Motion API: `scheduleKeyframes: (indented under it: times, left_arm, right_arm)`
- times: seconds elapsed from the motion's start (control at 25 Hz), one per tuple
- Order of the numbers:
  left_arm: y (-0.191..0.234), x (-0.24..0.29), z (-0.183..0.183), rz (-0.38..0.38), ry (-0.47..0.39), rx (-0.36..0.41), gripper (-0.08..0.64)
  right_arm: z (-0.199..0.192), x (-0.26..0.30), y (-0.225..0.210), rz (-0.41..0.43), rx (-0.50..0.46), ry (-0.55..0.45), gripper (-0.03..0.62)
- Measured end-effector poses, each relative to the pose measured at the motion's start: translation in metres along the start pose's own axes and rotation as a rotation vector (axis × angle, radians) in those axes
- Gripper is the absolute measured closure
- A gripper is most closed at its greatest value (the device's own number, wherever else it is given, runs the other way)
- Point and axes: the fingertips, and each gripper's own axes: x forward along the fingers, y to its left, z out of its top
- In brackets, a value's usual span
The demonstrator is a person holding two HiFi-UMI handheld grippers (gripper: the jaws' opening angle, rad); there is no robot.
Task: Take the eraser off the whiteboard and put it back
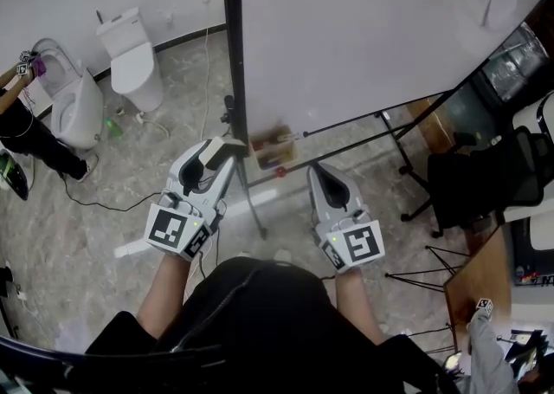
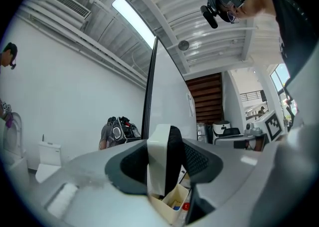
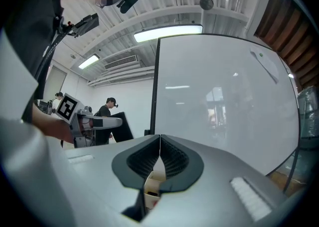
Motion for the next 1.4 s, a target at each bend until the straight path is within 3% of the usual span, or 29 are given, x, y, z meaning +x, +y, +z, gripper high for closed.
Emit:
scheduleKeyframes:
  times: [0.88, 1.32, 1.4]
  left_arm:
    - [0.005, -0.010, 0.000, -0.007, -0.004, 0.024, 0.373]
    - [0.007, -0.010, 0.009, -0.010, -0.062, -0.042, 0.364]
    - [0.007, -0.011, 0.004, -0.002, -0.036, -0.041, 0.364]
  right_arm:
    - [0.010, -0.004, -0.002, -0.024, -0.009, -0.016, 0.581]
    - [0.009, -0.004, -0.003, -0.023, -0.004, -0.020, 0.581]
    - [0.008, -0.005, -0.003, -0.023, -0.002, -0.018, 0.581]
